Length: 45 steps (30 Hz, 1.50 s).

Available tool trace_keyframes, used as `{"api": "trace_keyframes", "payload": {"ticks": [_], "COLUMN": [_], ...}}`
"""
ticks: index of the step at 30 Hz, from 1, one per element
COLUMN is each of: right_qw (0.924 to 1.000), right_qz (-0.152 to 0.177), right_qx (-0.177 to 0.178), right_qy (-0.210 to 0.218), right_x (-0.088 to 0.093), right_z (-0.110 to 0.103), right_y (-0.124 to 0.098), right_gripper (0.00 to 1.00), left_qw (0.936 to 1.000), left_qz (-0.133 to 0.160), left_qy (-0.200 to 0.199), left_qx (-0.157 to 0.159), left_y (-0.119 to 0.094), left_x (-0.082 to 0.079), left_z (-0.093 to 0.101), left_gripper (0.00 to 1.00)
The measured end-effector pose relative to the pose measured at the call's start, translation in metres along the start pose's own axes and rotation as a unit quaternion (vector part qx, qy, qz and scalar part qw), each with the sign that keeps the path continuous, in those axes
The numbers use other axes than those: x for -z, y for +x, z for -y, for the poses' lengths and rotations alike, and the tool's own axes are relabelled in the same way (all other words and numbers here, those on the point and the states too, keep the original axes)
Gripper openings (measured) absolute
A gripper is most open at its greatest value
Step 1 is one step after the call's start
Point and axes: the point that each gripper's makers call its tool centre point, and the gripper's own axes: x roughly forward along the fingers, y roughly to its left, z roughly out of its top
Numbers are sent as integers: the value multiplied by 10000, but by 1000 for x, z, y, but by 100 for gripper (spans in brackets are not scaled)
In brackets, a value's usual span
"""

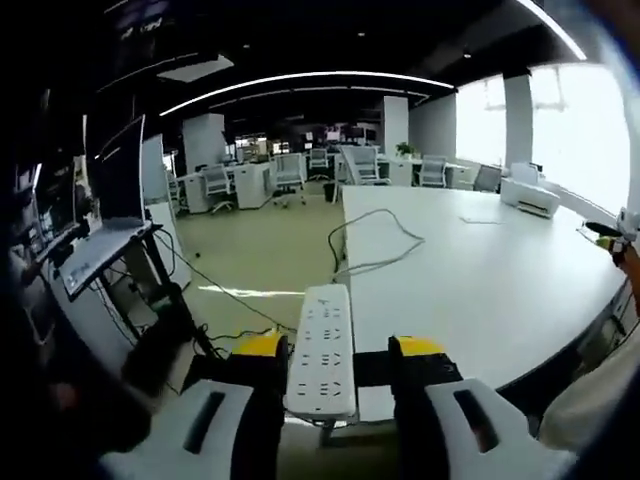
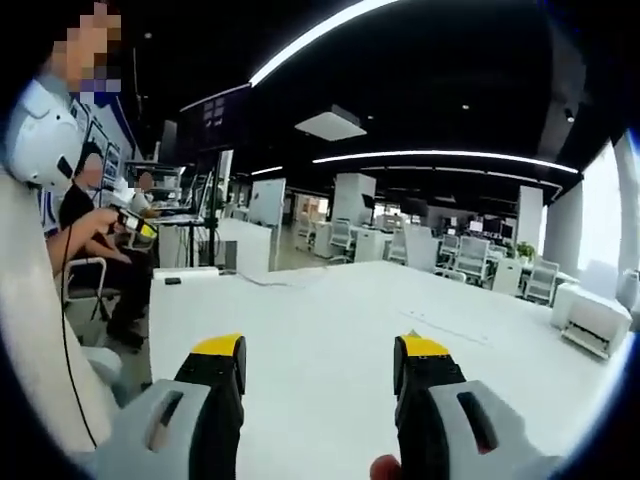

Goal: Pick up the power strip scattered on the table, fix it on the side mounting bracket of the table, and press the switch

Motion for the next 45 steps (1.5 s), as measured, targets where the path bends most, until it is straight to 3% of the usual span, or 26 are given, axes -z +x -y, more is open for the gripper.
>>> {"api": "trace_keyframes", "payload": {"ticks": [6, 14, 19, 24, 29, 34, 45], "right_qw": [10000, 9998, 9997, 9996, 9994, 9992, 9988], "right_qz": [8, 25, 15, 17, 12, 17, -19], "right_qx": [37, 156, 216, 251, 299, 359, 437], "right_qy": [16, 72, 98, 125, 151, 194, 223], "right_x": [0, 3, 5, 6, 7, 10, 14], "right_z": [2, 8, 10, 11, 12, 14, 16], "right_y": [-1, -11, -15, -17, -19, -21, -24], "right_gripper": [56, 56, 56, 55, 55, 55, 54], "left_qw": [9988, 9928, 9883, 9838, 9817, 9750, 9661], "left_qz": [-469, -1162, -1430, -1722, -1799, -2118, -2482], "left_qy": [110, -68, -232, -218, -301, -306, -268], "left_qx": [96, 265, 486, 445, 539, 591, 659], "left_y": [9, 25, 34, 47, 57, 68, 84], "left_x": [14, 35, 44, 52, 53, 63, 79], "left_z": [-6, -13, -10, -18, -20, -23, -20], "left_gripper": [42, 42, 42, 40, 43, 41, 41]}}
